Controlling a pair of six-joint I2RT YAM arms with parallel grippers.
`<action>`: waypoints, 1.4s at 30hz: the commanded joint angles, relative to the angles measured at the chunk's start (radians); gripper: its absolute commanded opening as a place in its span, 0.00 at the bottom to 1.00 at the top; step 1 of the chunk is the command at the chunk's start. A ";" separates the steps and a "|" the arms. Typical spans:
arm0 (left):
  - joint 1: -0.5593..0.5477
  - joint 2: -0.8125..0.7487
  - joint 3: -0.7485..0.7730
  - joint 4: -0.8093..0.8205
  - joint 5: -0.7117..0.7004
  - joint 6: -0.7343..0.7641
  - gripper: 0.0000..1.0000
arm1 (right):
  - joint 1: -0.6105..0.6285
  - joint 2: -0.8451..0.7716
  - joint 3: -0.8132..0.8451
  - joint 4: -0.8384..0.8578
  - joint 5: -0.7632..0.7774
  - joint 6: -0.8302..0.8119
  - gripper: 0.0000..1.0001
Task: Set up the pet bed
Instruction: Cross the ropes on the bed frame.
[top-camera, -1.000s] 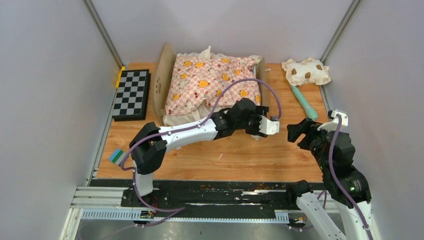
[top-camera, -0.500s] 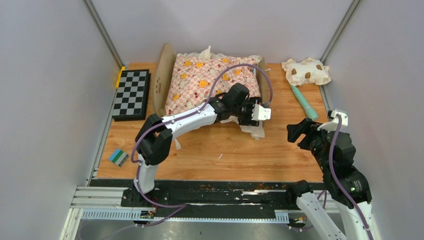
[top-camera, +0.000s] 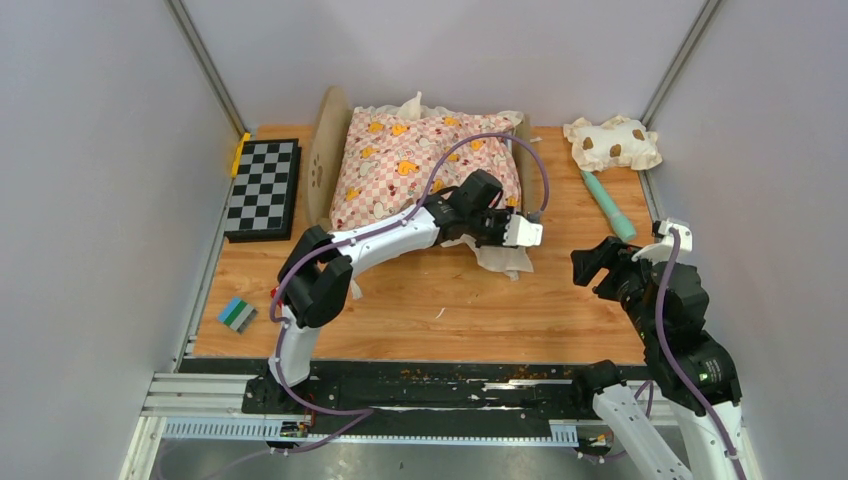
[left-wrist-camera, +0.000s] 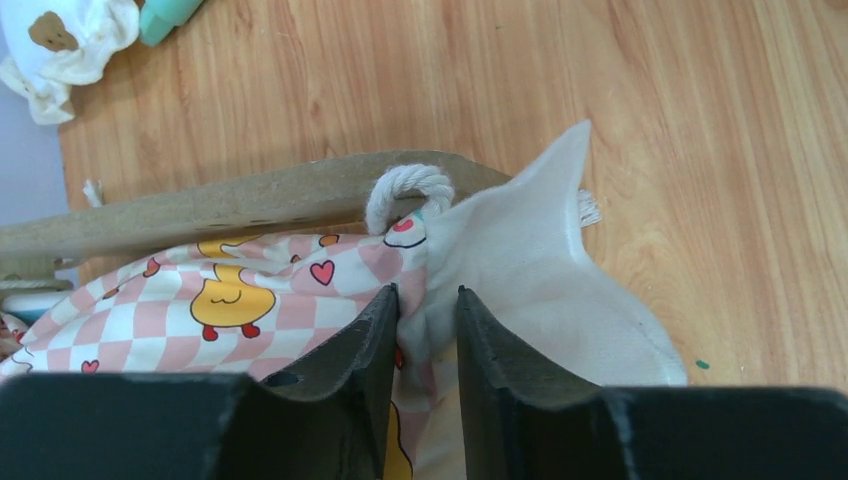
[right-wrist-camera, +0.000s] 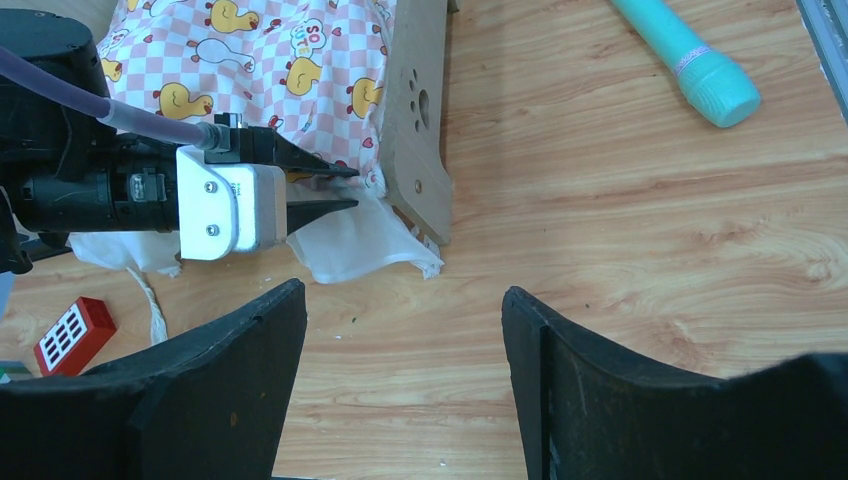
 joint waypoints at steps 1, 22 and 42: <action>0.000 -0.001 0.042 -0.010 0.025 0.001 0.32 | -0.004 0.000 -0.005 0.023 -0.013 -0.009 0.72; 0.112 -0.068 -0.008 0.135 0.213 -0.243 0.00 | -0.005 0.024 -0.045 0.053 -0.040 -0.005 0.71; 0.300 -0.096 0.017 0.089 0.498 -0.326 0.00 | -0.004 0.104 -0.158 0.291 -0.140 -0.110 0.72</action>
